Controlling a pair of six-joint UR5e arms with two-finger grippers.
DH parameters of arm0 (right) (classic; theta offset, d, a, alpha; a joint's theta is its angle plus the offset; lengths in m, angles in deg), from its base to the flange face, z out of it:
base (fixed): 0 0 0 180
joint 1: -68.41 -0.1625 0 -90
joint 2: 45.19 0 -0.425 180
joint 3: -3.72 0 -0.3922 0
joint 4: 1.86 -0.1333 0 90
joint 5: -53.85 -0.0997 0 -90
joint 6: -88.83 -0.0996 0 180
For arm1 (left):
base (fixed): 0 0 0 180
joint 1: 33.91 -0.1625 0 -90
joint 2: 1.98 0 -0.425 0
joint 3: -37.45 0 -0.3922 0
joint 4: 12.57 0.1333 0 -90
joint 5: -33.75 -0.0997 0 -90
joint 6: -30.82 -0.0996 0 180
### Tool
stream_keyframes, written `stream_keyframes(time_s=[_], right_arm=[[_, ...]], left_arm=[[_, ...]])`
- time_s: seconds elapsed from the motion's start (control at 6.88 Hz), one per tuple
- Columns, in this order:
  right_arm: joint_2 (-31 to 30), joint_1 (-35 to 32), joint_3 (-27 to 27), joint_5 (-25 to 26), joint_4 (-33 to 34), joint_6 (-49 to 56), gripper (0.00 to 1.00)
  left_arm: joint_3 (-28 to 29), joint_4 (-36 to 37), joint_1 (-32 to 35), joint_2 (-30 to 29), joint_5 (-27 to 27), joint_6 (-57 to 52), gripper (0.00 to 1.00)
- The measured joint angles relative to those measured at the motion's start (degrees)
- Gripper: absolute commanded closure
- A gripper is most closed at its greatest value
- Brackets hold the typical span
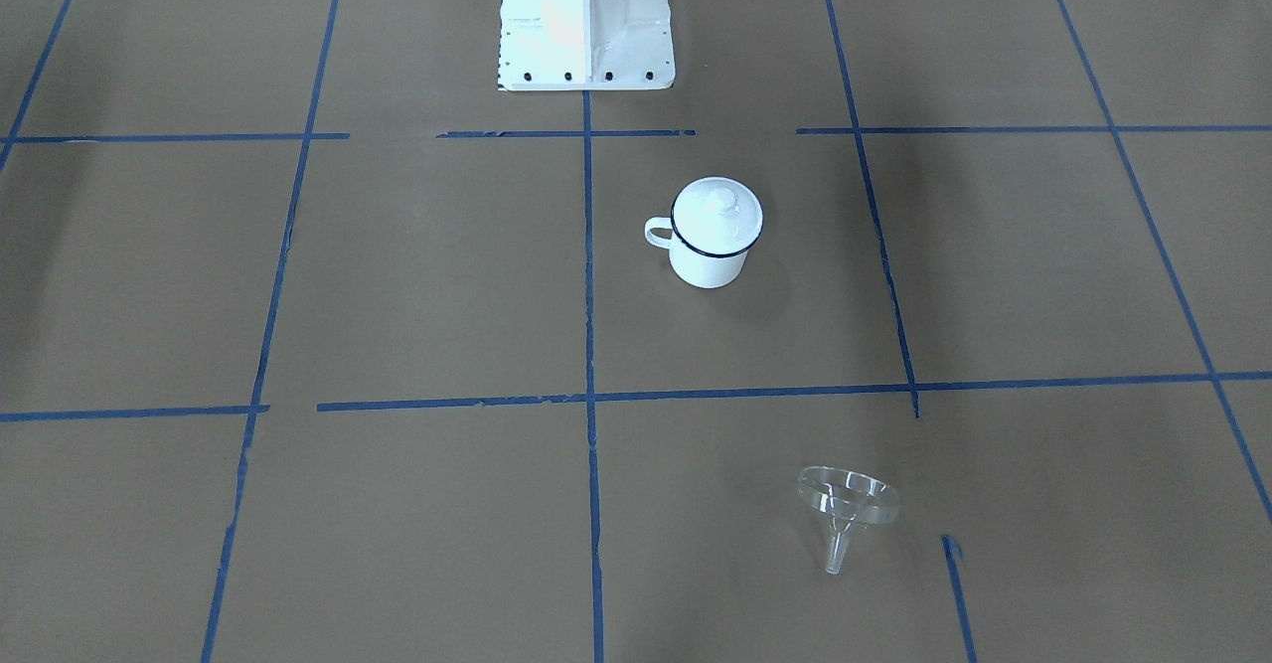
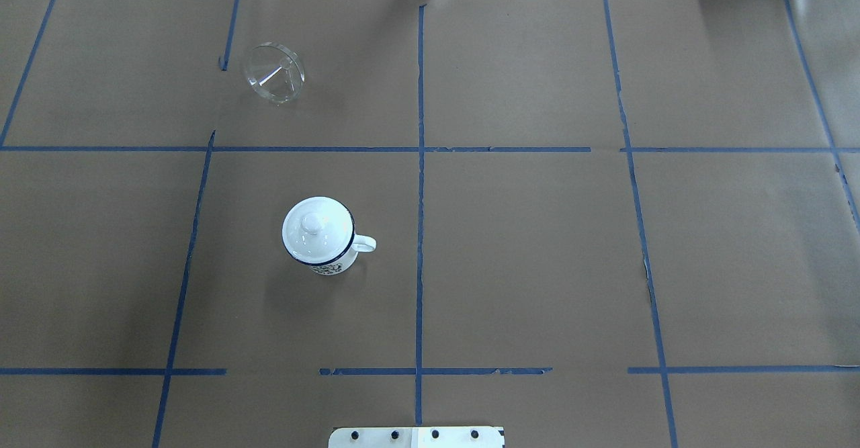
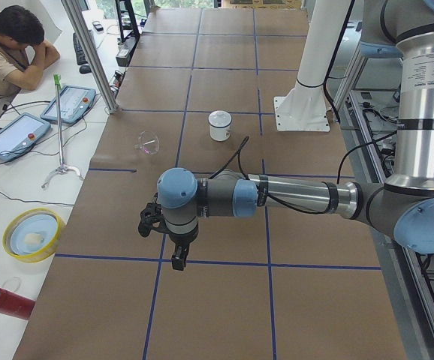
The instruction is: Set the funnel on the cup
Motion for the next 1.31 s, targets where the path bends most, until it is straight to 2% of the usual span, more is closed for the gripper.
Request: stream_keyframes(time_s=[0.73, 1.02, 1.31], right_arm=[[0.00, 0.00, 0.02, 0.00, 0.00, 0.00, 0.00], [0.00, 0.00, 0.02, 0.00, 0.00, 0.00, 0.00], [0.03, 0.00, 0.02, 0.00, 0.00, 0.00, 0.00]], left_arm=[[-1.69, -0.07, -0.99, -0.72, -0.13, -0.14, 0.00], [-2.97, -0.67, -2.72, -6.07, -0.77, 0.35, 0.00], [-3.85, -4.21, -2.75, -11.87, -1.23, 2.98, 0.00]])
